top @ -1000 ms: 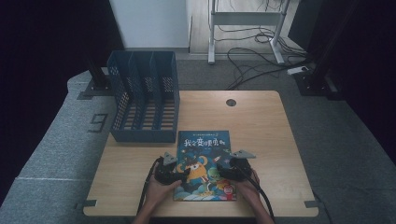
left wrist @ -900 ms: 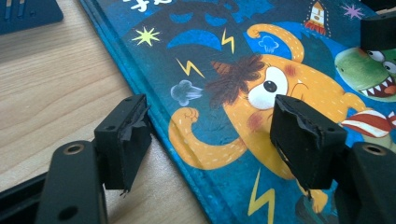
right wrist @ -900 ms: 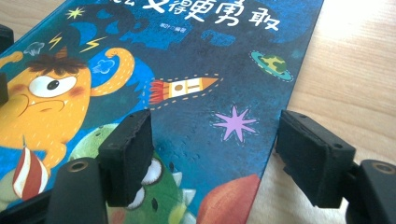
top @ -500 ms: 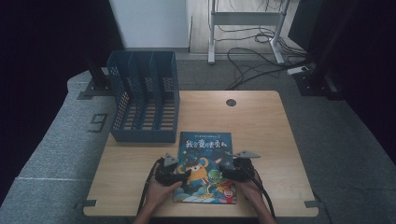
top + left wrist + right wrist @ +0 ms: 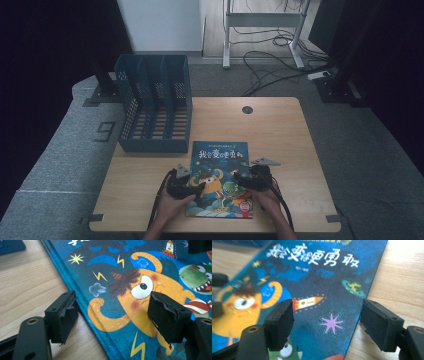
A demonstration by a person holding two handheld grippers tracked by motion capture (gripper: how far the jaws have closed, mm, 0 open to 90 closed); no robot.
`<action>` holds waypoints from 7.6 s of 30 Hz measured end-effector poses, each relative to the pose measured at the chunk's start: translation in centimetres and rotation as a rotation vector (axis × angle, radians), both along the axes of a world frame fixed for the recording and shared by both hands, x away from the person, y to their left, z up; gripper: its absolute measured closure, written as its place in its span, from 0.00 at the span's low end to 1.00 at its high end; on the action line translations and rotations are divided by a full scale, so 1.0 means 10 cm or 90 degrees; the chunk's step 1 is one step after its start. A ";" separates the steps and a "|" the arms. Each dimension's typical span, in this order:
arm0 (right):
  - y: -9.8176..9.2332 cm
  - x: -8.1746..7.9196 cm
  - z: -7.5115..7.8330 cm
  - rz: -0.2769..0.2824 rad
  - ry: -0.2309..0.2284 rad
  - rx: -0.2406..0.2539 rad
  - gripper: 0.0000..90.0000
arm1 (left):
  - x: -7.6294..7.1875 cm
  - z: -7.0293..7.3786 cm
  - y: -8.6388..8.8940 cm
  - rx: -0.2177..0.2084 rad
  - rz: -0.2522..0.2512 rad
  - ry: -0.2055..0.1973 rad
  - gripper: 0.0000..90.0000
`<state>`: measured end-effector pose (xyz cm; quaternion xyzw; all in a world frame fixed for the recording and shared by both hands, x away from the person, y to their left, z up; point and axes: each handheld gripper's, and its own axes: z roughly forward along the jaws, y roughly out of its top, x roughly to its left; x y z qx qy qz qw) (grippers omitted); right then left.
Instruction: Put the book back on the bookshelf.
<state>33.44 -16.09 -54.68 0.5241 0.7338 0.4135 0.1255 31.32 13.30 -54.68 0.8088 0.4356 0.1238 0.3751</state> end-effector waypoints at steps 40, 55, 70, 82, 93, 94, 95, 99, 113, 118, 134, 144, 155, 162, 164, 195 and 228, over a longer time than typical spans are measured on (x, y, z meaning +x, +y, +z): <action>-0.13 0.08 0.02 -0.008 0.044 0.103 0.27 | 0.01 0.00 0.01 -0.007 -0.001 0.003 0.26; -0.22 0.06 0.15 0.000 0.044 0.178 0.29 | 0.03 0.00 0.05 -0.038 0.004 0.016 0.25; -0.28 0.06 0.16 -0.001 0.067 0.232 0.31 | 0.04 0.00 0.08 -0.048 0.008 0.020 0.24; -0.33 0.07 0.15 -0.008 0.090 0.286 0.31 | 0.04 0.00 0.09 -0.050 0.007 0.022 0.24; -0.34 0.07 0.13 -0.024 0.110 0.312 0.30 | 0.04 0.00 0.09 -0.048 0.007 0.020 0.24; -0.34 0.07 0.13 -0.024 0.110 0.312 0.30 | 0.04 0.00 0.09 -0.048 0.007 0.020 0.24; -0.34 0.07 0.13 -0.027 0.114 0.315 0.30 | 0.04 0.00 0.09 -0.049 0.007 0.021 0.24; -0.35 0.07 0.13 -0.030 0.122 0.326 0.30 | 0.04 0.00 0.09 -0.051 0.008 0.021 0.24; -0.36 0.08 0.08 -0.041 0.163 0.349 0.30 | 0.03 -0.01 0.08 -0.046 0.009 0.016 0.24; -0.36 0.08 0.08 -0.039 0.168 0.347 0.30 | 0.03 -0.01 0.08 -0.045 0.009 0.016 0.24; -0.15 0.08 0.08 0.015 0.124 0.222 0.35 | 0.05 -0.01 0.10 -0.056 0.004 0.021 0.23; -0.16 0.10 0.07 0.019 0.090 0.201 0.40 | 0.05 -0.01 0.11 -0.060 0.002 0.022 0.23; -0.14 0.18 0.04 0.021 0.067 0.192 0.43 | 0.05 -0.01 0.12 -0.061 0.001 0.023 0.24; -0.12 0.27 0.02 0.025 0.058 0.177 0.45 | 0.05 -0.01 0.12 -0.060 0.000 0.023 0.24; -0.11 0.29 -0.01 0.024 0.059 0.178 0.45 | 0.05 -0.01 0.11 -0.056 0.000 0.022 0.24; -0.24 0.39 0.00 0.059 0.064 0.295 0.72 | 0.03 0.02 0.15 -0.074 -0.009 0.021 0.25; -0.65 0.34 0.25 -0.024 0.010 0.311 0.82 | -0.19 0.07 -0.09 -0.025 -0.106 0.031 0.23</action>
